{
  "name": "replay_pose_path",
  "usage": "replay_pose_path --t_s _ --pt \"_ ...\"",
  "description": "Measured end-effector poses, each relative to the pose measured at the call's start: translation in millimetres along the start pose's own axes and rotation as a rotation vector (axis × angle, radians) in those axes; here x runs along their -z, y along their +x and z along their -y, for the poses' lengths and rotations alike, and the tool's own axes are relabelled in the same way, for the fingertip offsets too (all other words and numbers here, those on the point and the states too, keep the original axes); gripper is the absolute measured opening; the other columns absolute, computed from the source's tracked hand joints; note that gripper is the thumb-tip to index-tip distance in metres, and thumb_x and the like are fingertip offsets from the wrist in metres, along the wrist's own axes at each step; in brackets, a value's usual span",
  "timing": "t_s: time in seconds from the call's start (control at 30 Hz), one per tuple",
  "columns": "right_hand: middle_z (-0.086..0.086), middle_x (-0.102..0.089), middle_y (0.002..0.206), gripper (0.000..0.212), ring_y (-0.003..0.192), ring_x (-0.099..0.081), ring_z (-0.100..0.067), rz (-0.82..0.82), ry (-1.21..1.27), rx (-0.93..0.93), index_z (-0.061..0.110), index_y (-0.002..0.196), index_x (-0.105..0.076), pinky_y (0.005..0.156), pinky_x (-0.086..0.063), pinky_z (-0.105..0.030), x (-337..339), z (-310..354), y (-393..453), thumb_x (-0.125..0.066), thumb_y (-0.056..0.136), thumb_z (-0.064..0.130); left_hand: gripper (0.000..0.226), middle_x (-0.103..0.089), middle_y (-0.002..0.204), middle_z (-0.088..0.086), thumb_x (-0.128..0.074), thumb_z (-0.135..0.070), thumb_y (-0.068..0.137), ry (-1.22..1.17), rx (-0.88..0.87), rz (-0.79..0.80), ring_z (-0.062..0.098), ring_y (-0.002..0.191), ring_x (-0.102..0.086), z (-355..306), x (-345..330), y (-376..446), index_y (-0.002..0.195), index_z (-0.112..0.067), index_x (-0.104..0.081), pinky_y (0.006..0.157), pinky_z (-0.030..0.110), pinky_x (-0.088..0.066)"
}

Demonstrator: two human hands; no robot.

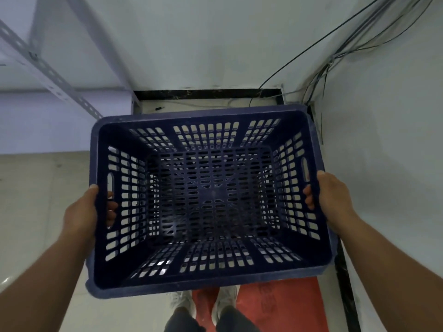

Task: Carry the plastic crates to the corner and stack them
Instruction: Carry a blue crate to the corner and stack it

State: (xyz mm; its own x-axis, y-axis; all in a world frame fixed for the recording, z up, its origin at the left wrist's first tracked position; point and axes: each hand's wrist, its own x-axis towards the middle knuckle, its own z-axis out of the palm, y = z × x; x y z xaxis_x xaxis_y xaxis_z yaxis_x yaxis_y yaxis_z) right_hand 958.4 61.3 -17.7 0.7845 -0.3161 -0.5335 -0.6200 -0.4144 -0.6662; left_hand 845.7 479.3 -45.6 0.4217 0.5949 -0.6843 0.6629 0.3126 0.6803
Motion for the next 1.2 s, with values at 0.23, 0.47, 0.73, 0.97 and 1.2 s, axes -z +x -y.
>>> replay_pose_path --t_s 0.23,0.47,0.73,0.97,1.2 --pt "-0.014 -0.059 0.076 0.037 0.058 -0.048 -0.025 0.007 0.113 -0.044 0.003 0.104 -0.057 0.052 -0.04 -0.034 2.2 -3.9 1.3 -0.033 0.1 0.031 0.038 -0.056 0.068 0.009 -0.044 -0.043 0.093 0.026 -0.068 -0.069 0.021 0.054 -0.046 -10.9 -6.5 -14.3 0.079 -0.012 -0.062 0.049 0.03 -0.037" --pt "-0.013 -0.058 0.072 0.036 0.057 -0.047 -0.026 0.041 0.123 -0.051 0.009 0.086 -0.057 0.053 -0.04 -0.035 -13.9 -1.4 2.4 -0.034 0.1 0.034 0.038 -0.059 0.068 0.008 -0.046 -0.044 0.09 0.036 -0.085 -0.143 0.02 0.055 -0.048 -12.4 3.0 -16.0 0.08 -0.013 -0.063 0.05 0.031 -0.04" --pt "-0.015 -0.058 0.072 0.039 0.057 -0.048 -0.028 0.03 0.092 -0.107 0.005 0.093 -0.059 0.054 -0.041 -0.036 -2.7 -1.0 3.0 -0.034 0.1 0.034 0.043 -0.06 0.069 0.008 -0.043 -0.048 0.093 0.052 -0.028 -0.042 0.019 0.054 -0.049 -11.5 -1.0 -10.9 0.088 -0.011 -0.063 0.051 0.031 -0.041" --pt "-0.016 -0.059 0.078 0.038 0.056 -0.048 -0.024 -0.005 0.118 -0.042 0.001 0.106 -0.06 0.05 -0.041 -0.03 -4.5 -2.6 -2.5 -0.036 0.099 0.03 0.038 -0.061 0.071 0.009 -0.047 -0.043 0.09 0.057 -0.129 -0.153 0.019 0.057 -0.05 -5.3 -4.9 -21.7 0.085 -0.011 -0.065 0.051 0.031 -0.042" --pt "-0.012 -0.058 0.071 0.037 0.054 -0.046 -0.024 0.026 0.1 -0.072 0.007 0.102 -0.057 0.05 -0.039 -0.032 -12.9 11.9 13.4 -0.034 0.099 0.035 0.04 -0.059 0.07 0.011 -0.045 -0.046 0.089 0.048 -0.076 -0.115 0.021 0.053 -0.048 -13.9 -1.9 -7.5 0.083 -0.011 -0.062 0.048 0.031 -0.039"
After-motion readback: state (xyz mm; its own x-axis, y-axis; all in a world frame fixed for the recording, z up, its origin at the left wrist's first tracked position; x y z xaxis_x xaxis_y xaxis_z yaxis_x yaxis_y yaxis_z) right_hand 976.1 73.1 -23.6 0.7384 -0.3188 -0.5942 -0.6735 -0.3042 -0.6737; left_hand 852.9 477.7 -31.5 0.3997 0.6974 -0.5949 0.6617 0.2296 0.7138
